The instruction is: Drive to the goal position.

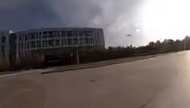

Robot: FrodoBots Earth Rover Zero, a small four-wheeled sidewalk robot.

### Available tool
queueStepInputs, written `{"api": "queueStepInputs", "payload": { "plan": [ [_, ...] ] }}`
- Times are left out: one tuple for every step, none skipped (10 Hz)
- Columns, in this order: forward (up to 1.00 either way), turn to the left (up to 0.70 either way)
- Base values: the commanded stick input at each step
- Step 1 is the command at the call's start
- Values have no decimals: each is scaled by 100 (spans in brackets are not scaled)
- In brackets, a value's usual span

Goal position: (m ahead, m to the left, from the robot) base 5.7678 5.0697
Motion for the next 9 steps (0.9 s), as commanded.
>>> {"api": "queueStepInputs", "payload": {
  "plan": [
    [70, 0],
    [70, 0],
    [70, 0],
    [70, 0],
    [70, 0],
    [70, 23],
    [70, 35],
    [70, 35],
    [70, 35]
  ]
}}
